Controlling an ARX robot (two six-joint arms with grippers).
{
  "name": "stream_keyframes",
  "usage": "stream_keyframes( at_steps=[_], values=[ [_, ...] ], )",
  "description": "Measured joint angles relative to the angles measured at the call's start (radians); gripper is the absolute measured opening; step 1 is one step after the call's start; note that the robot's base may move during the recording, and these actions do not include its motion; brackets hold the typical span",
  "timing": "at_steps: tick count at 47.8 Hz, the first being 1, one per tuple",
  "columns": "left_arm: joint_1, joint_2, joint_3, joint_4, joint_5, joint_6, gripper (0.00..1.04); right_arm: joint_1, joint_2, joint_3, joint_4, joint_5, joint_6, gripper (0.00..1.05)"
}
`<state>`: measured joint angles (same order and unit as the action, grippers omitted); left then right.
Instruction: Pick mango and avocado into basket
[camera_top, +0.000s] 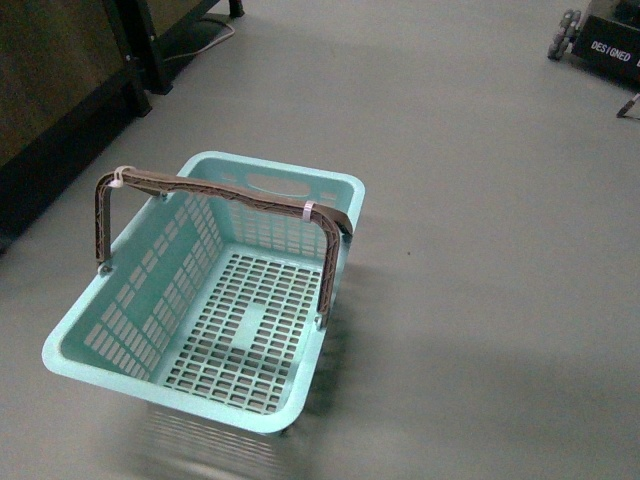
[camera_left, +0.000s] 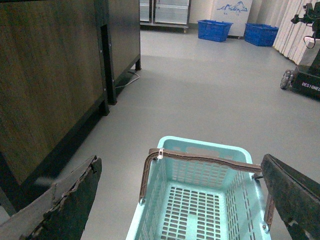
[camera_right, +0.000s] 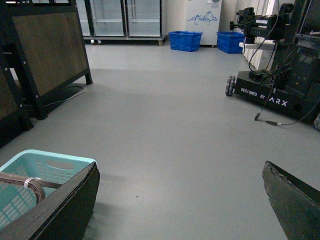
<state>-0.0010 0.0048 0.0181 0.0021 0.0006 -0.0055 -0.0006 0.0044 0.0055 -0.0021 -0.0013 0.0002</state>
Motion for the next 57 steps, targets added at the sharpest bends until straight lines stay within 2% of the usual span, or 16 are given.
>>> stream_keyframes(
  at_steps=[38, 41, 44, 50, 53, 57],
  values=[
    [-0.003, 0.002, 0.001, -0.003, -0.013, -0.002, 0.97, 0.000, 0.000, 0.000, 0.000, 0.000, 0.000, 0.97],
    [-0.053, 0.056, 0.018, -0.053, -0.158, -0.061, 0.97, 0.000, 0.000, 0.000, 0.000, 0.000, 0.000, 0.97],
    [-0.100, 0.201, 0.036, -0.020, -0.268, -0.170, 0.97, 0.000, 0.000, 0.000, 0.000, 0.000, 0.000, 0.97],
    [-0.119, 0.484, 0.081, 0.138, -0.236, -0.377, 0.97, 0.000, 0.000, 0.000, 0.000, 0.000, 0.000, 0.97],
    [-0.119, 0.696, 0.132, 0.259, -0.193, -0.556, 0.97, 0.000, 0.000, 0.000, 0.000, 0.000, 0.000, 0.97],
    [-0.132, 0.959, 0.200, 0.402, -0.182, -0.723, 0.97, 0.000, 0.000, 0.000, 0.000, 0.000, 0.000, 0.97]
  ],
)
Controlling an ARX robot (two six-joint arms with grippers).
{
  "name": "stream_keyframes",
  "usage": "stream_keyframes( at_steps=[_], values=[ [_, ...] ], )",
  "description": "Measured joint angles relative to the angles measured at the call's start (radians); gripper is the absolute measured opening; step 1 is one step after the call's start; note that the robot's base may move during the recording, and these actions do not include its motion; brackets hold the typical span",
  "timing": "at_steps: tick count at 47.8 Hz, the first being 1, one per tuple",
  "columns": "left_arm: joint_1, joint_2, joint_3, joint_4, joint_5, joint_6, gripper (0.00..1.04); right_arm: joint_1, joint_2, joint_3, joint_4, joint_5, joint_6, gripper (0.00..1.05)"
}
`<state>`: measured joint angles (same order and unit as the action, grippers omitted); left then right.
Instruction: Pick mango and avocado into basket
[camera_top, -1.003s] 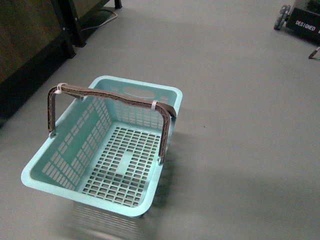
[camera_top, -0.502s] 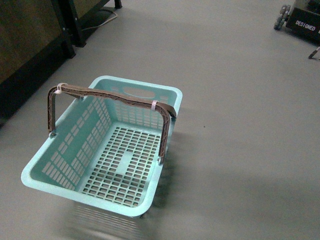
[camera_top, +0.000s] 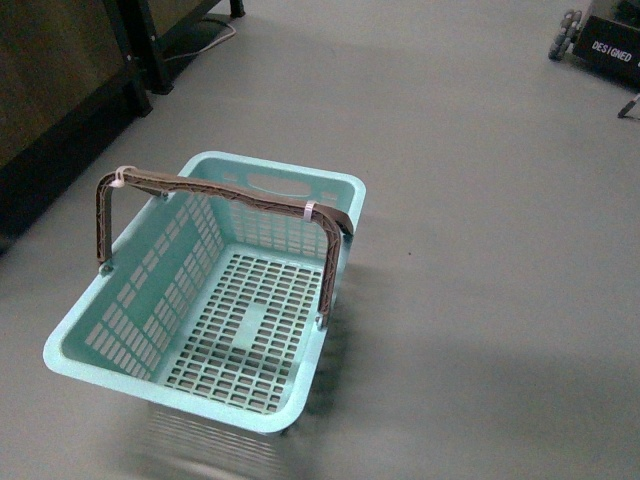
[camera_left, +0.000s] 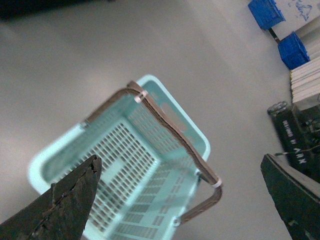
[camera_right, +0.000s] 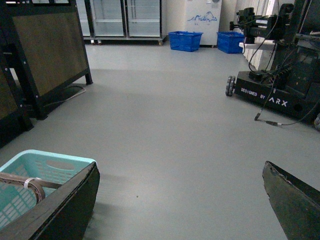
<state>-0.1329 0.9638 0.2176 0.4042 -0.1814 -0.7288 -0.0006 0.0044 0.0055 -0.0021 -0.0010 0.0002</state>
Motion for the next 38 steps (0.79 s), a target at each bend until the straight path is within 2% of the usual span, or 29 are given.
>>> stream_keyframes(
  at_steps=[6, 17, 38],
  values=[
    [-0.029, 0.424, 0.119, 0.193, 0.028, -0.241, 0.97, 0.000, 0.000, 0.000, 0.000, 0.000, 0.000, 0.97],
    [-0.086, 0.932, 0.321, 0.402, 0.074, -0.454, 0.97, 0.000, 0.000, 0.000, 0.000, 0.000, 0.000, 0.97],
    [-0.145, 1.342, 0.746, 0.466, 0.107, -0.623, 0.97, 0.000, 0.000, 0.000, 0.000, 0.000, 0.000, 0.97]
  ],
)
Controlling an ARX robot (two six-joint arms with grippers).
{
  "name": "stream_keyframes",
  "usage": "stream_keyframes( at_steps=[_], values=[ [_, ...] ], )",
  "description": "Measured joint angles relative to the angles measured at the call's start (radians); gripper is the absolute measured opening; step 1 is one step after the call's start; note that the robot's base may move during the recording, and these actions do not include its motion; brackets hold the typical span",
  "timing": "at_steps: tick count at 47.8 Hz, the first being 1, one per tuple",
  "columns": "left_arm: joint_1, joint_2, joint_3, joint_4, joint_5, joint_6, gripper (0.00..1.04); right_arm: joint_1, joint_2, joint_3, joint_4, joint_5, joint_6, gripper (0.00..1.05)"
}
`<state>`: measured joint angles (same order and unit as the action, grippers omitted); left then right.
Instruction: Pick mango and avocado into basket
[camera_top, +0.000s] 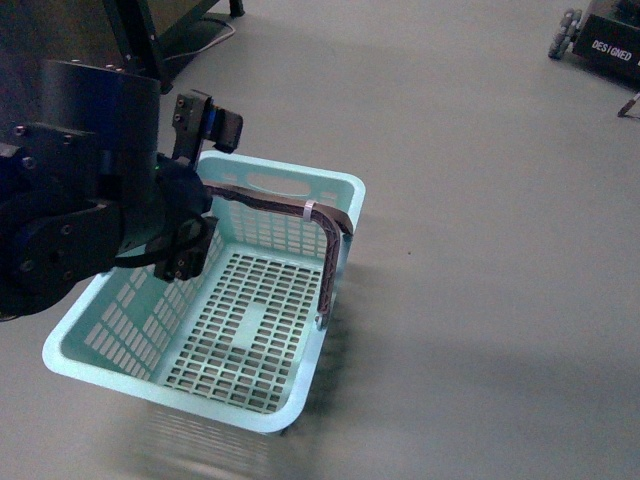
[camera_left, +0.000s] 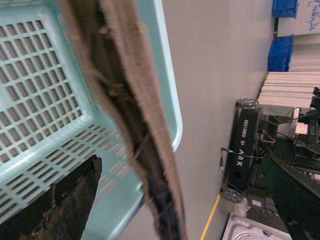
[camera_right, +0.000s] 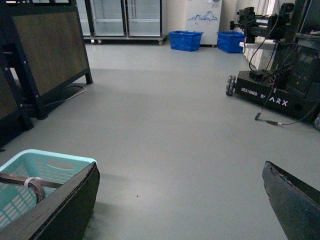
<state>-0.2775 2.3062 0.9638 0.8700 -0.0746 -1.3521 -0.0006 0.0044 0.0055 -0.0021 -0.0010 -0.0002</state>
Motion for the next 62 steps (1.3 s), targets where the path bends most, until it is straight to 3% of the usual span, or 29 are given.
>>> stream_keyframes(
  at_steps=[11, 26, 34, 36, 44, 62],
  values=[
    [-0.002, 0.108, 0.140, 0.049, 0.009, -0.042, 0.95, 0.000, 0.000, 0.000, 0.000, 0.000, 0.000, 0.97],
    [0.021, 0.167, 0.113, 0.367, 0.052, -0.143, 0.46, 0.000, 0.000, 0.000, 0.000, 0.000, 0.000, 0.97],
    [0.051, 0.076, 0.023, 0.415, 0.051, -0.189, 0.16, 0.000, 0.000, 0.000, 0.000, 0.000, 0.000, 0.97],
    [0.057, 0.008, -0.014, 0.369, 0.048, -0.196, 0.10, 0.000, 0.000, 0.000, 0.000, 0.000, 0.000, 0.97],
    [0.070, -0.377, -0.157, 0.037, -0.006, -0.170, 0.08, 0.000, 0.000, 0.000, 0.000, 0.000, 0.000, 0.97],
    [0.041, -1.128, -0.275, -0.481, -0.089, -0.180, 0.08, 0.000, 0.000, 0.000, 0.000, 0.000, 0.000, 0.97]
  ],
)
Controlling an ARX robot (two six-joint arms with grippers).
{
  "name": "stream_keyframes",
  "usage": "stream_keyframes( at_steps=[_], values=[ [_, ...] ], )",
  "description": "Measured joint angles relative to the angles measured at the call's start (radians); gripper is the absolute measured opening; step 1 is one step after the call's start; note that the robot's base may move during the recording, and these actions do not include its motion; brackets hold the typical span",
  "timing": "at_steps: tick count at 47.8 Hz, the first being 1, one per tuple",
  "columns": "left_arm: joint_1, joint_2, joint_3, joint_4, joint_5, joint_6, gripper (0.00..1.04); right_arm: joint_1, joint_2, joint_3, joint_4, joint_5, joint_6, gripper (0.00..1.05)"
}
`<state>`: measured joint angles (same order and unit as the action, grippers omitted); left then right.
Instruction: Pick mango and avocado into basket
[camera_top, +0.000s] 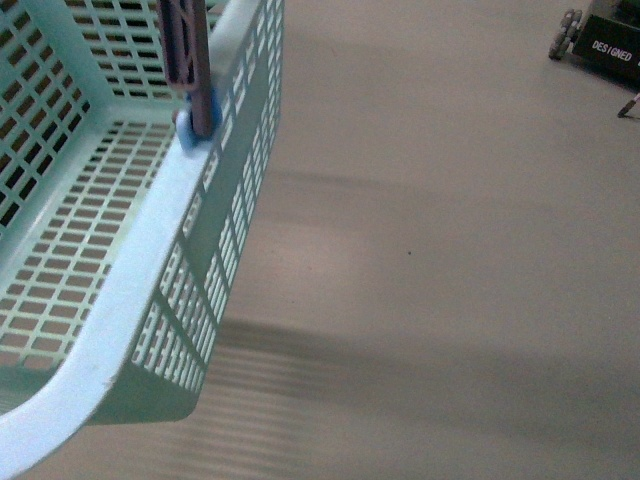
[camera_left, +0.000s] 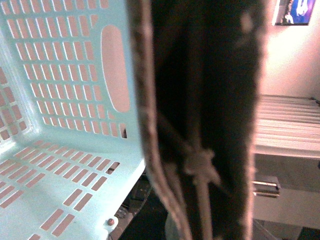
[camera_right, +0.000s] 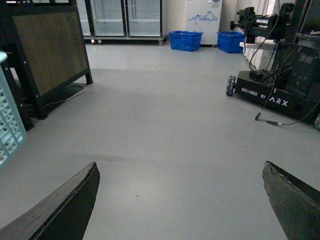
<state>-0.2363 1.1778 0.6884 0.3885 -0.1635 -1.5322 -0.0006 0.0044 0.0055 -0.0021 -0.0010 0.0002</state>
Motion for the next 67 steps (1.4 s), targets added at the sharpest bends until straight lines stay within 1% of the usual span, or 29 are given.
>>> stream_keyframes(
  at_steps=[7, 13, 18, 28, 67],
  values=[
    [-0.021, -0.106, 0.027, -0.089, -0.008, -0.016, 0.08, 0.000, 0.000, 0.000, 0.000, 0.000, 0.000, 0.97],
    [-0.041, -0.198, 0.049, -0.220, -0.020, -0.039, 0.08, 0.000, 0.000, 0.000, 0.000, 0.000, 0.000, 0.97],
    [-0.042, -0.247, 0.057, -0.305, -0.025, -0.016, 0.08, 0.000, 0.000, 0.000, 0.000, 0.000, 0.000, 0.97],
    [-0.042, -0.254, 0.057, -0.315, -0.038, 0.021, 0.08, 0.000, 0.000, 0.000, 0.000, 0.000, 0.000, 0.97],
    [-0.042, -0.254, 0.057, -0.316, -0.036, 0.021, 0.08, 0.000, 0.000, 0.000, 0.000, 0.000, 0.000, 0.97]
  ],
)
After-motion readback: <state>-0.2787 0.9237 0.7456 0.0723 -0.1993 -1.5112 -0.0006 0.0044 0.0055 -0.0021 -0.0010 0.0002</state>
